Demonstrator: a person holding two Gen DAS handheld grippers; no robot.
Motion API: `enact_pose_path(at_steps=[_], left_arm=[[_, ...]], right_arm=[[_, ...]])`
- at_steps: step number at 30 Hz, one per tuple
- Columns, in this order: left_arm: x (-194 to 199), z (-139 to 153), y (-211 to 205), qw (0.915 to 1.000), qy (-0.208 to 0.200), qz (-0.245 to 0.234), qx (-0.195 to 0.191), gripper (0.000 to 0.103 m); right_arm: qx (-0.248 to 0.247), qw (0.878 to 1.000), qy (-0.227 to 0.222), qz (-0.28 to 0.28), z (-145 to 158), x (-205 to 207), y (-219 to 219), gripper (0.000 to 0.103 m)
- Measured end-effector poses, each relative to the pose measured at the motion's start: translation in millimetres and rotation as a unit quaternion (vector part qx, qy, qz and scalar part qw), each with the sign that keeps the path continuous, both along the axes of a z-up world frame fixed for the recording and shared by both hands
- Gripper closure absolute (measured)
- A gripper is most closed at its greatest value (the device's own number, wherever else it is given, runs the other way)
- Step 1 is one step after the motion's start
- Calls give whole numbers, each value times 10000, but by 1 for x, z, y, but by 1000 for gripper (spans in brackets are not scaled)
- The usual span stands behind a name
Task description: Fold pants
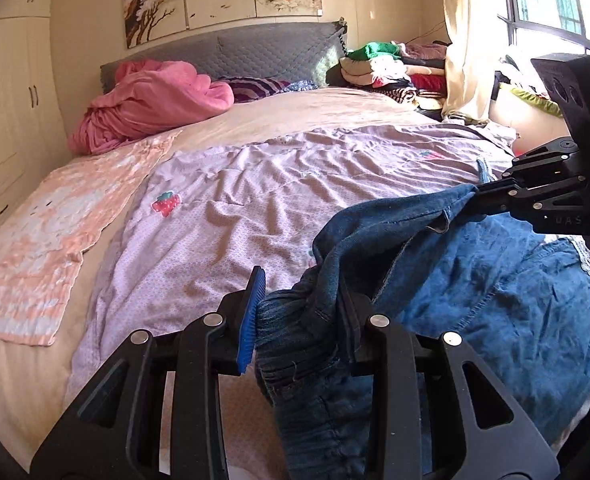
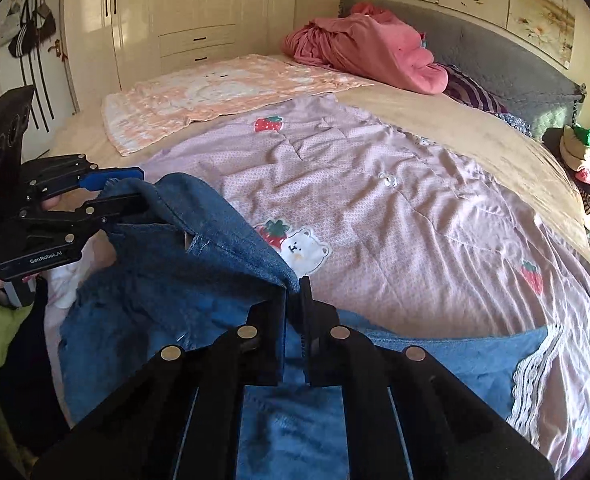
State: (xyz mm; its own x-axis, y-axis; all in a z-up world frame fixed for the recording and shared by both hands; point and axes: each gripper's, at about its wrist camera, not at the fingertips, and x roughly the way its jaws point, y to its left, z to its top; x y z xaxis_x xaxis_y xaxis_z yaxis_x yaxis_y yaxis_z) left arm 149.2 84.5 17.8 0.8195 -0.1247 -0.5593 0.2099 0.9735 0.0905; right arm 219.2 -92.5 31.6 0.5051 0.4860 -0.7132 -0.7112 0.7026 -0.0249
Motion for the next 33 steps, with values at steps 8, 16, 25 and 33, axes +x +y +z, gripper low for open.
enact_pose_path(at_steps=[8, 16, 25, 33], left_arm=[[-76, -11, -21, 9984, -141, -324, 432, 78], [-113, -31, -12, 9981, 192, -309, 497, 77], [-134, -44, -2, 9980, 397, -191, 460, 77], [-130, -56, 1, 9967, 715, -110, 371, 69]], right_arm=[[386, 9991, 153, 40, -3, -84, -22, 98], [287, 9981, 493, 235, -36, -150, -11, 98], [353, 9959, 791, 243, -61, -181, -4, 97], [36, 9954, 932, 210, -89, -185, 7, 94]])
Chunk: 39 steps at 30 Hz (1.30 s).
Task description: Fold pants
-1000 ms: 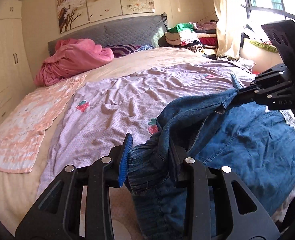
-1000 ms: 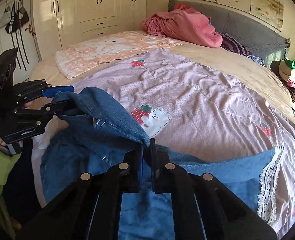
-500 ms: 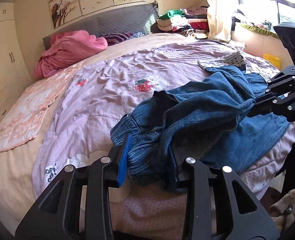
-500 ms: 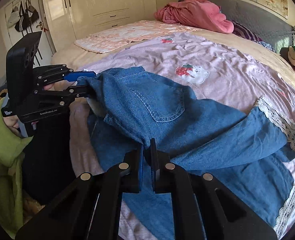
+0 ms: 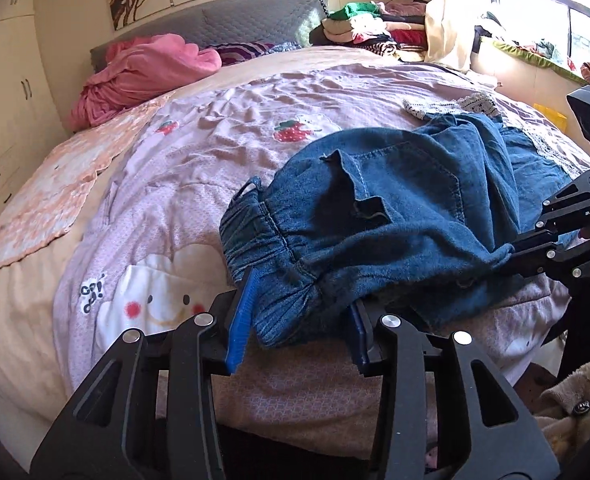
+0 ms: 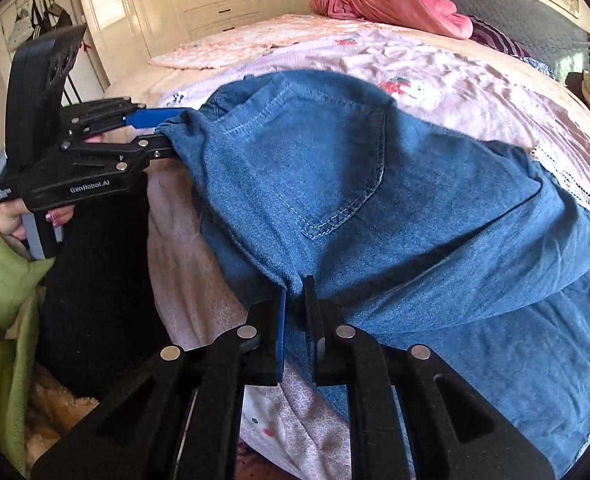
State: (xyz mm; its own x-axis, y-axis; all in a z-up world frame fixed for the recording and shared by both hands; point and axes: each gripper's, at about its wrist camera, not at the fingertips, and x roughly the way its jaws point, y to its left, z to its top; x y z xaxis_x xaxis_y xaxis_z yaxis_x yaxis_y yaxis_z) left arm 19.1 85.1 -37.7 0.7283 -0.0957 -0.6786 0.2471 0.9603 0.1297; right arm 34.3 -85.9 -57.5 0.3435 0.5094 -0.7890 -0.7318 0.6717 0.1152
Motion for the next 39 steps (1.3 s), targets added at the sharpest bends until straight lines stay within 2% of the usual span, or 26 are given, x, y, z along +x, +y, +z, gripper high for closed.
enact_pose_path(at_steps=[6, 12, 15, 17, 22, 24, 27, 35, 39], left_arm=[[-14, 10, 10, 9997, 88, 56, -221, 57], [-31, 35, 15, 9988, -56, 179, -446, 57], [-29, 57, 7, 9974, -354, 98, -616, 57], [-17, 64, -3, 9965, -336, 18, -769, 57], [12, 35, -34, 9970, 168, -280, -703, 57], [19, 17, -43, 9967, 452, -332, -582, 57], [23, -7, -52, 9965, 660, -366, -358, 57], [22, -23, -51, 9964, 699, -359, -305, 57], [24, -26, -54, 9966, 684, -355, -294, 57]], right_arm=[[126, 9999, 73, -43, -5, -2, -5, 92], [251, 9996, 104, -56, -5, -6, -8, 88], [278, 9995, 140, -69, -5, -8, -8, 87], [309, 9994, 149, -89, -5, -13, -9, 87], [419, 9989, 166, -152, 4, -17, -17, 87], [569, 9979, 192, -224, 11, -18, -26, 87], [858, 9952, 174, -448, 25, -18, -43, 86], [1003, 9906, -48, -934, 46, 11, -57, 75], [863, 9916, 74, -957, 37, 36, -45, 69]])
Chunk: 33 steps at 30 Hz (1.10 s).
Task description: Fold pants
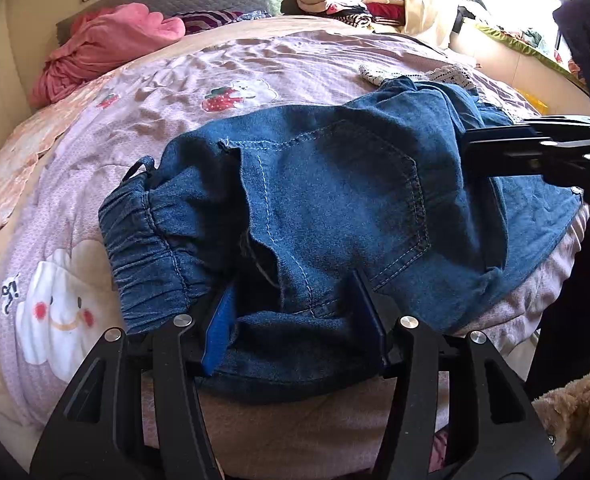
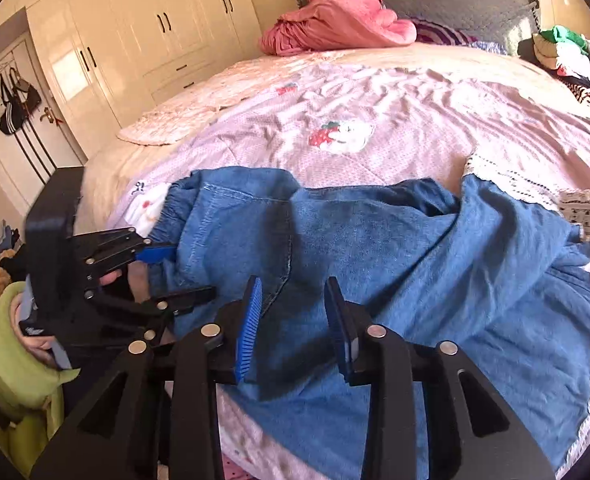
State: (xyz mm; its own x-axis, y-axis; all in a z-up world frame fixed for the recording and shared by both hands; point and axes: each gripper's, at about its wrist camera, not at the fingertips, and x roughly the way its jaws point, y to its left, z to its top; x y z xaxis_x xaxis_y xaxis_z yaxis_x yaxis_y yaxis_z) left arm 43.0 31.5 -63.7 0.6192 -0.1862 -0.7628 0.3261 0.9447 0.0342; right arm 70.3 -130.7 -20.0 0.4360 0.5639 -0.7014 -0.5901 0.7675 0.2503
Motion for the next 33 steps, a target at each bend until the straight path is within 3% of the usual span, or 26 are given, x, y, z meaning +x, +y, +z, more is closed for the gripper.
enact_pose_path(at_steps=[4, 9, 12, 15, 18, 24, 33], left_arm=[[1, -1, 2, 10000, -3, -14, -58, 57], [3, -2, 0, 9999, -41, -18, -96, 56], [-2, 8, 3, 9997, -90, -5, -231, 56], [-9, 26, 7, 9985, -151, 3, -534, 56], [-17, 47, 6, 9965, -343, -92, -756, 56], [-21, 75, -22, 9934, -602, -509, -829, 47], [-2, 64, -80, 9863, -135, -1220, -1101, 45]], right_arm=[[-443, 9973, 544, -199, -31, 22, 7, 67], [-217, 9968, 716, -281, -43, 25, 0, 67], [133, 9974, 637, -316, -26, 18, -14, 67], [416, 9972, 392, -483, -3, 9, -35, 59], [516, 9957, 234, -735, 14, 6, -54, 57], [481, 9915, 14, -1205, 32, 16, -85, 47], [165, 9878, -256, -1525, 50, 40, -104, 35]])
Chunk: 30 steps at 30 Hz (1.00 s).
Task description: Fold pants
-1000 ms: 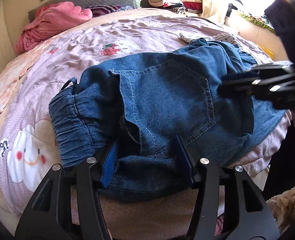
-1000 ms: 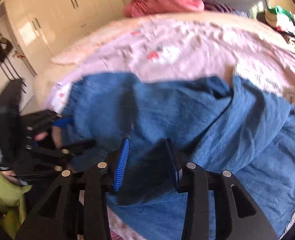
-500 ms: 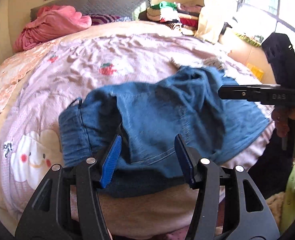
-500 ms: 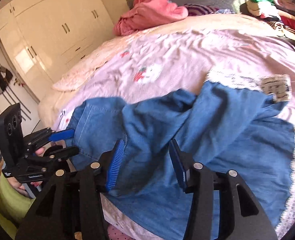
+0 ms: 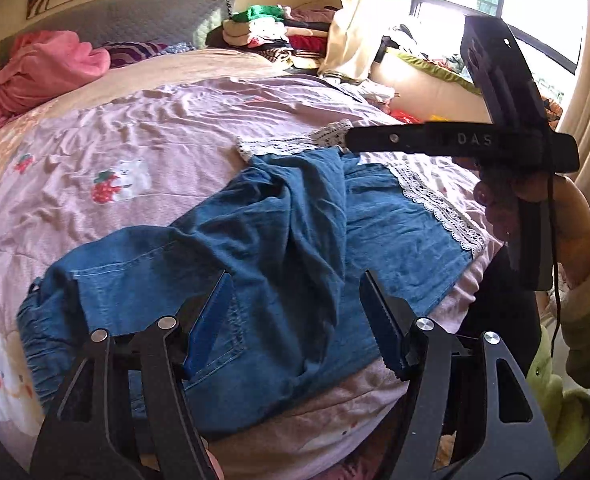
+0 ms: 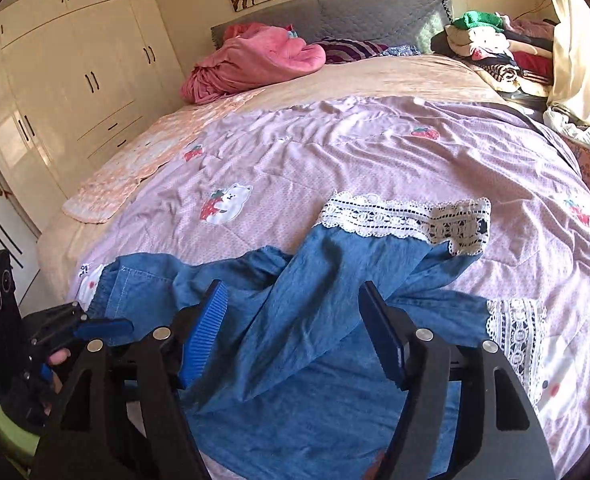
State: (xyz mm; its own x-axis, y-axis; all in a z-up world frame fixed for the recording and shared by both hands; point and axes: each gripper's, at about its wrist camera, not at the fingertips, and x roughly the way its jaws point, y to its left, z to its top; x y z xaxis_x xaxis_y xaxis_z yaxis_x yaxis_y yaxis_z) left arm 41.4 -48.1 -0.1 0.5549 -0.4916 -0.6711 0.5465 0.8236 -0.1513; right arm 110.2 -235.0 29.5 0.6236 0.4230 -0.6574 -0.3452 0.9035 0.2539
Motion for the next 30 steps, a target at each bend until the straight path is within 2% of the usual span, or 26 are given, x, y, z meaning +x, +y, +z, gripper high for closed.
enact_pose_path(at_steps=[7, 14, 19, 21, 28, 30], left_arm=[[19, -17, -25, 9993, 226, -260, -118, 45], [44, -40, -37, 9963, 675, -400, -364, 46], [57, -60, -41, 9922, 1031, -402, -581, 60], [59, -64, -41, 9919, 1057, -393, -593, 72], [58, -67, -41, 9918, 983, -488, -662, 78], [58, -67, -41, 9916, 976, -500, -679, 78]], right_arm=[[-271, 9996, 119, 45, 0, 42, 11, 32], [-659, 9970, 394, 77, -20, 94, 32, 31], [-1053, 9925, 613, 15, -43, 126, 48, 31], [-1196, 9902, 721, -48, -52, 140, 54, 31], [-1699, 9805, 948, -264, -77, 179, 71, 32], [-1699, 9786, 1115, -318, -87, 190, 67, 43]])
